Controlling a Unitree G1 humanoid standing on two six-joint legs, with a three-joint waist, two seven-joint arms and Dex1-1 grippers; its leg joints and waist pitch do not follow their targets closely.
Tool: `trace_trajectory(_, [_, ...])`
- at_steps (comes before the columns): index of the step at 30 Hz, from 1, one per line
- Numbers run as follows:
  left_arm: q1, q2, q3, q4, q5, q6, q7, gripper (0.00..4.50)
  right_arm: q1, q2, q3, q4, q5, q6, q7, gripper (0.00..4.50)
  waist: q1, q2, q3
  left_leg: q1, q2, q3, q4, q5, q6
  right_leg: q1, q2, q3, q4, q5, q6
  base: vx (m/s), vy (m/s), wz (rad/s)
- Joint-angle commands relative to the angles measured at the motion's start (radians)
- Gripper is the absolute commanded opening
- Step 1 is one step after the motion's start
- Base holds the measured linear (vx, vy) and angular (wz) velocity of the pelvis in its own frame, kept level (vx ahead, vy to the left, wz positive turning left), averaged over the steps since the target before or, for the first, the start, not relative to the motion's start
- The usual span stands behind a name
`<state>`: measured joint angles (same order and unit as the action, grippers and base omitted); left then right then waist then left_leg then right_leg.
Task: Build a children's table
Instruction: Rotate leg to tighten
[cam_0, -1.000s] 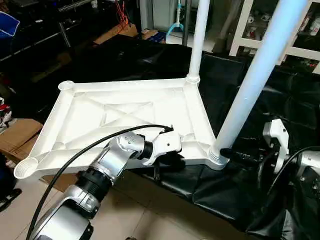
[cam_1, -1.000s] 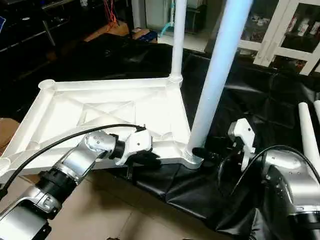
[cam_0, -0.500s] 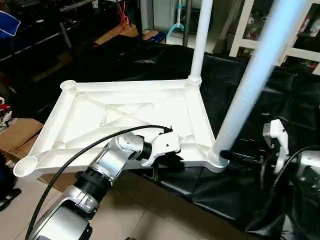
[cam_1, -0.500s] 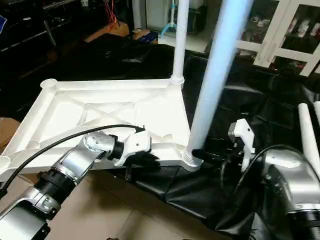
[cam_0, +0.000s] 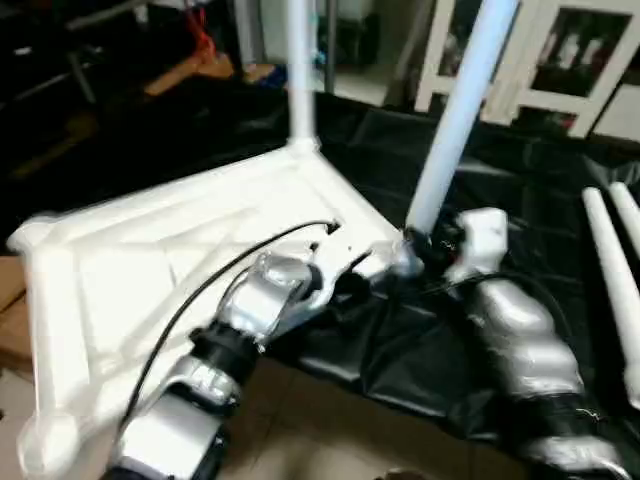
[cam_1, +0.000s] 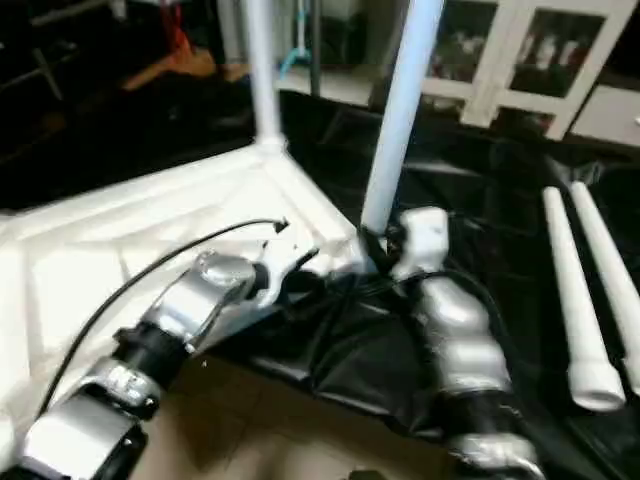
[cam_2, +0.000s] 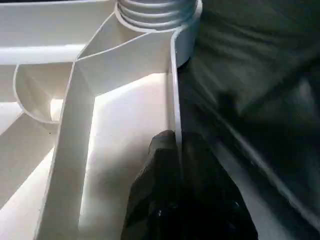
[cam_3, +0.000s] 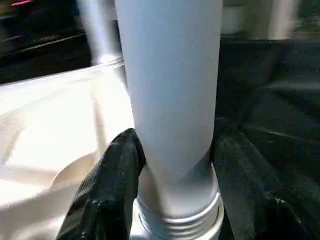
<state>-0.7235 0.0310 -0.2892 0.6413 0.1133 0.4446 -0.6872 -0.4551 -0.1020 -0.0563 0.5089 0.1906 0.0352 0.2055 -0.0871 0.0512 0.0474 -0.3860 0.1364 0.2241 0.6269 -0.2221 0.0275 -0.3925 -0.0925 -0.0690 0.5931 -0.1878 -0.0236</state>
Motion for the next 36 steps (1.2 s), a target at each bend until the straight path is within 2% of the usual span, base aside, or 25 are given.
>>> trace_trajectory(1, [-0.020, -0.043, -0.038, -0.028, -0.033, -0.010, -0.062, 0.00, -0.018, 0.016, -0.036, 0.145, -0.026, 0.025, -0.141, 1.88, -0.001, -0.006, -0.057, 0.004, 0.094, -0.077, -0.099, -0.275, 0.004, 0.037, -0.088, 0.048, -0.081, -0.254, -0.226, 0.000, 0.000, 0.00])
trace_trajectory(2, [-0.025, -0.043, -0.033, -0.026, -0.032, -0.005, -0.058, 0.00, -0.049, 0.051, -0.019, 0.162, -0.037, -0.003, -0.135, 1.88, -0.004, -0.014, -0.060, 0.005, 0.095, -0.072, -0.095, -0.241, 0.035, 0.036, -0.085, 0.047, -0.078, -0.192, -0.239, 0.000, 0.000, 0.00])
trace_trajectory(3, [-0.026, -0.043, -0.030, -0.027, -0.031, -0.001, -0.055, 0.00, -0.056, 0.059, -0.016, 0.166, -0.041, -0.008, -0.136, 1.88, -0.003, -0.011, -0.061, 0.005, 0.096, -0.073, -0.093, -0.224, 0.045, 0.038, -0.086, 0.048, -0.074, -0.170, -0.247, 0.000, 0.000, 0.00])
trace_trajectory(4, [-0.024, -0.039, -0.028, -0.033, -0.030, 0.005, -0.055, 0.00, -0.059, 0.066, -0.009, 0.169, -0.049, -0.022, -0.127, 1.88, -0.004, -0.013, -0.063, 0.004, 0.096, -0.069, -0.089, -0.187, 0.071, 0.040, -0.086, 0.047, -0.070, -0.124, -0.258, 0.000, 0.000, 0.00])
trace_trajectory(5, [-0.022, -0.037, -0.028, -0.037, -0.029, 0.010, -0.054, 0.00, -0.060, 0.069, -0.004, 0.172, -0.055, -0.032, -0.121, 1.88, -0.002, -0.010, -0.064, 0.005, 0.097, -0.069, -0.087, -0.166, 0.084, 0.040, -0.087, 0.048, -0.067, -0.101, -0.263, 0.000, 0.000, 0.00])
trace_trajectory(7, [-0.016, -0.027, -0.027, -0.044, -0.025, 0.013, -0.055, 0.00, -0.052, 0.075, 0.006, 0.158, -0.050, -0.061, -0.087, 1.88, 0.004, -0.010, -0.066, 0.006, 0.099, -0.066, -0.082, -0.092, 0.134, 0.042, -0.085, 0.046, -0.056, -0.018, -0.283, 0.000, 0.000, 0.00])
trace_trajectory(8, [-0.016, -0.027, -0.027, -0.044, -0.025, 0.013, -0.055, 0.00, -0.052, 0.075, 0.006, 0.158, -0.050, -0.061, -0.087, 1.88, 0.005, -0.010, -0.065, 0.007, 0.100, -0.066, -0.081, -0.086, 0.144, 0.041, -0.085, 0.046, -0.054, -0.009, -0.286, 0.000, 0.000, 0.00])
trace_trajectory(9, [-0.014, -0.024, -0.027, -0.045, -0.023, 0.012, -0.055, 0.00, -0.047, 0.079, 0.007, 0.148, -0.037, -0.075, -0.056, 2.43, 0.007, -0.010, -0.066, 0.007, 0.100, -0.065, -0.079, -0.080, 0.158, 0.042, -0.086, 0.045, -0.053, -0.002, -0.290, 0.000, 0.000, 0.00])
trace_trajectory(10, [-0.009, -0.017, -0.027, -0.046, -0.023, 0.010, -0.056, 0.00, -0.037, 0.081, 0.015, 0.130, -0.029, -0.099, -0.024, 2.57, 0.011, -0.010, -0.063, 0.007, 0.102, -0.064, -0.080, -0.081, 0.164, 0.041, -0.086, 0.046, -0.054, -0.009, -0.290, 0.000, 0.000, 0.00])
trace_trajectory(12, [-0.003, -0.009, -0.030, -0.049, -0.022, 0.002, -0.059, 0.00, -0.025, 0.081, 0.024, 0.104, -0.010, -0.102, 0.030, 2.60, 0.016, -0.010, -0.062, 0.011, 0.103, -0.063, -0.081, -0.098, 0.161, 0.039, -0.085, 0.047, -0.058, -0.036, -0.291, 0.000, 0.000, 0.00])
trace_trajectory(13, [-0.003, -0.009, -0.030, -0.049, -0.022, 0.002, -0.059, 0.00, -0.025, 0.081, 0.024, 0.104, -0.010, -0.102, 0.030, 2.68, 0.024, -0.009, -0.061, 0.014, 0.106, -0.062, -0.083, -0.111, 0.153, 0.037, -0.085, 0.048, -0.060, -0.054, -0.289, 0.000, 0.000, 0.00])
trace_trajectory(14, [0.011, 0.009, -0.042, -0.053, -0.015, -0.029, -0.081, 0.00, 0.010, 0.054, 0.034, 0.029, 0.003, -0.090, 0.086, 2.82, 0.027, -0.011, -0.059, 0.013, 0.105, -0.063, -0.086, -0.118, 0.146, 0.038, -0.082, 0.047, -0.060, -0.063, -0.284, 0.000, 0.000, 0.00])
trace_trajectory(17, [0.039, 0.048, -0.065, -0.070, -0.004, -0.079, -0.128, 0.00, 0.081, -0.027, 0.034, -0.129, 0.033, -0.040, 0.163, 3.06, 0.042, -0.011, -0.058, 0.015, 0.109, -0.064, -0.087, -0.105, 0.153, 0.038, -0.081, 0.050, -0.057, -0.045, -0.269, 0.000, 0.000, 0.00])
trace_trajectory(19, [0.067, 0.092, -0.094, -0.089, 0.006, -0.161, -0.185, 0.00, 0.133, -0.110, 0.022, -0.224, 0.075, 0.021, 0.250, 3.38, 0.053, -0.015, -0.056, 0.017, 0.108, -0.062, -0.089, -0.123, 0.148, 0.037, -0.081, 0.052, -0.061, -0.073, -0.261, 0.000, 0.000, 0.00])
trace_trajectory(21, [0.090, 0.124, -0.116, -0.109, 0.006, -0.219, -0.236, 0.00, 0.168, -0.167, 0.009, -0.279, 0.115, 0.066, 0.326, 3.44, 0.062, -0.014, -0.053, 0.018, 0.109, -0.062, -0.091, -0.147, 0.136, 0.037, -0.083, 0.054, -0.066, -0.112, -0.248, 0.000, 0.000, 0.00])
trace_trajectory(22, [0.121, 0.157, -0.132, -0.141, -0.009, -0.266, -0.304, 0.00, 0.209, -0.238, -0.007, -0.337, 0.176, 0.123, 0.427, 3.44, 0.069, -0.014, -0.051, 0.019, 0.109, -0.062, -0.094, -0.176, 0.126, 0.037, -0.083, 0.055, -0.070, -0.153, -0.239, 0.000, 0.000, 0.00])
trace_trajectory(23, [0.139, 0.177, -0.140, -0.164, -0.019, -0.275, -0.341, 0.00, 0.240, -0.290, -0.014, -0.377, 0.212, 0.157, 0.497, 3.63, 0.085, -0.014, -0.048, 0.026, 0.117, -0.063, -0.097, -0.201, 0.119, 0.039, -0.088, 0.060, -0.074, -0.178, -0.222, 0.000, 0.000, 0.00])
trace_trajectory(24, [0.153, 0.193, -0.147, -0.181, -0.024, -0.282, -0.364, 0.00, 0.269, -0.342, -0.015, -0.409, 0.238, 0.180, 0.566, 3.75, 0.085, -0.014, -0.046, 0.029, 0.116, -0.060, -0.099, -0.217, 0.115, 0.034, -0.083, 0.059, -0.074, -0.189, -0.223, 0.000, 0.000, 0.00])
trace_trajectory(25, [0.173, 0.212, -0.151, -0.207, -0.040, -0.290, -0.400, 0.00, 0.324, -0.435, -0.011, -0.449, 0.252, 0.182, 0.686, 3.75, 0.090, -0.011, -0.042, 0.031, 0.116, -0.059, -0.102, -0.242, 0.099, 0.031, -0.082, 0.061, -0.078, -0.223, -0.217, 0.000, 0.000, 0.00])
trace_trajectory(26, [0.175, 0.213, -0.151, -0.209, -0.041, -0.290, -0.402, 0.00, 0.327, -0.439, -0.011, -0.450, 0.251, 0.181, 0.691, 3.82, 0.096, -0.011, -0.044, 0.033, 0.117, -0.059, -0.103, -0.247, 0.088, 0.032, -0.085, 0.061, -0.080, -0.235, -0.213, 0.000, 0.000, 0.00])
trace_trajectory(27, [0.183, 0.218, -0.150, -0.220, -0.050, -0.291, -0.416, 0.00, 0.347, -0.471, -0.010, -0.461, 0.245, 0.169, 0.726, 3.85, 0.095, -0.012, -0.040, 0.035, 0.116, -0.057, -0.105, -0.266, 0.067, 0.025, -0.083, 0.063, -0.082, -0.254, -0.215, 0.000, 0.000, 0.00])
trace_trajectory(28, [0.189, 0.220, -0.148, -0.228, -0.063, -0.296, -0.429, 0.00, 0.358, -0.494, -0.018, -0.463, 0.252, 0.169, 0.756, 3.85, 0.091, -0.013, -0.038, 0.026, 0.112, -0.060, -0.107, -0.282, 0.053, 0.030, -0.086, 0.063, -0.083, -0.292, -0.212, 0.000, 0.000, 0.00])
trace_trajectory(30, [0.199, 0.223, -0.145, -0.241, -0.084, -0.306, -0.451, 0.00, 0.369, -0.531, -0.034, -0.457, 0.264, 0.166, 0.805, 3.85, 0.090, -0.014, -0.038, 0.031, 0.112, -0.062, -0.106, -0.309, 0.038, 0.027, -0.089, 0.064, -0.092, -0.353, -0.197, 0.000, 0.000, 0.00])
trace_trajectory(33, [0.206, 0.229, -0.147, -0.250, -0.094, -0.323, -0.474, 0.00, 0.373, -0.558, -0.035, -0.459, 0.281, 0.173, 0.847, 3.85, 0.087, -0.013, -0.038, 0.026, 0.110, -0.064, -0.107, -0.292, 0.043, 0.026, -0.087, 0.063, -0.092, -0.354, -0.189, 0.000, 0.000, 0.00])
trace_trajectory(36, [0.209, 0.235, -0.148, -0.259, -0.094, -0.332, -0.495, 0.00, 0.370, -0.581, -0.005, -0.464, 0.290, 0.182, 0.906, 3.85, 0.088, -0.014, -0.039, 0.026, 0.111, -0.065, -0.106, -0.279, 0.051, 0.027, -0.088, 0.063, -0.092, -0.351, -0.189, 0.000, 0.000, 0.00])
